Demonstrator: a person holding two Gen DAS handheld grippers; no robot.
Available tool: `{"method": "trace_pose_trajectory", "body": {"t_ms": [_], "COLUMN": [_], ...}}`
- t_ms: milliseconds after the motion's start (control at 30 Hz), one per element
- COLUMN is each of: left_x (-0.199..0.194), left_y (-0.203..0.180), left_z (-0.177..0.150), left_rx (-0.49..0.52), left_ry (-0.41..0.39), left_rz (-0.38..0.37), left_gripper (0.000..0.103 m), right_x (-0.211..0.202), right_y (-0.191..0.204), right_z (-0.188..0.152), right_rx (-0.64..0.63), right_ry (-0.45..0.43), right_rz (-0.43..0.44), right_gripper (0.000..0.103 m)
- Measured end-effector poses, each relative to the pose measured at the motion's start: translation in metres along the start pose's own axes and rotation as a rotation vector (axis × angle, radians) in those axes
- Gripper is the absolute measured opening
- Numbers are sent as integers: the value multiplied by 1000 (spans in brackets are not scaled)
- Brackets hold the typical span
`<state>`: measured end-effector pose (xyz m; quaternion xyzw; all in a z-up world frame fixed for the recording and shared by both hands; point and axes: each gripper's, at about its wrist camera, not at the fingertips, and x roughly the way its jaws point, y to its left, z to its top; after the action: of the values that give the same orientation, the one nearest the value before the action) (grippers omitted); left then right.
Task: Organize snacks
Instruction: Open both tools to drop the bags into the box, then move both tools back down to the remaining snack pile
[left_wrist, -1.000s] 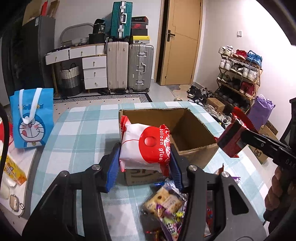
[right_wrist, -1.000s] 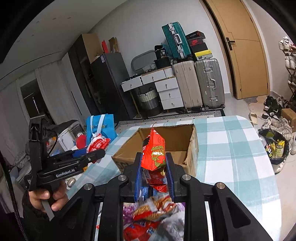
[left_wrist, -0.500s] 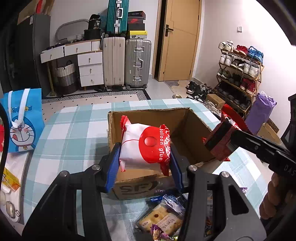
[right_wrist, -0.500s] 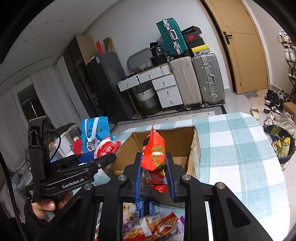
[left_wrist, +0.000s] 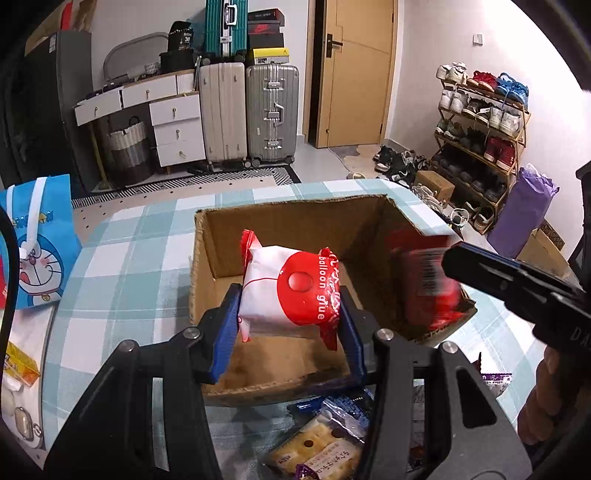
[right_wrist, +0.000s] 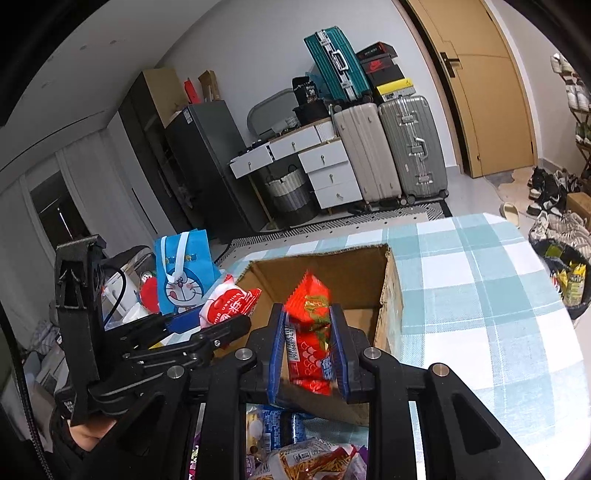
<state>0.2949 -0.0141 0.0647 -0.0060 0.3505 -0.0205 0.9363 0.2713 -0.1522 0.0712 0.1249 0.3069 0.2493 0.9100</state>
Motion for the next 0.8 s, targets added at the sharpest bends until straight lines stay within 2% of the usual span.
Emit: {"method": "trace_pose_trajectory", "body": {"t_ms": [200, 267, 300, 333, 367, 400, 500, 600, 800], "left_x": [-4, -8, -10, -14, -19, -24, -41, -57, -83], "left_y": [0, 1, 2, 3, 5, 6, 11, 15, 28], "left_z": [-3, -5, -6, -7, -8, -10, -18, -30, -57], "left_rx": [1, -4, -8, -11, -16, -23, -30, -44, -82], "left_ry": [0, 4, 3, 1, -1, -12, -28, -38, -30], "left_rz": [-4, -10, -16, -19, -20, -23, -36, -32, -17], "left_gripper": [51, 61, 63, 71, 80, 82, 85, 103, 102], "right_x": [5, 1, -2, -5, -9, -12, -24, -39, -64], "right_y": [5, 7, 8, 9, 8, 5, -1, -5, -15], "right_z": [-1, -1, -2, -3, -3, -5, -11, -18, -37], "right_rx": [-26, -46, -59, -73, -76, -73, -63, -63, -67], "right_ry": [27, 30, 32, 40, 45, 50, 58, 40, 30], "right_rz": [9, 6, -2, -9, -4, 0, -9, -42, -113], "right_gripper": [23, 25, 34, 41, 54, 65, 87, 102, 102]}}
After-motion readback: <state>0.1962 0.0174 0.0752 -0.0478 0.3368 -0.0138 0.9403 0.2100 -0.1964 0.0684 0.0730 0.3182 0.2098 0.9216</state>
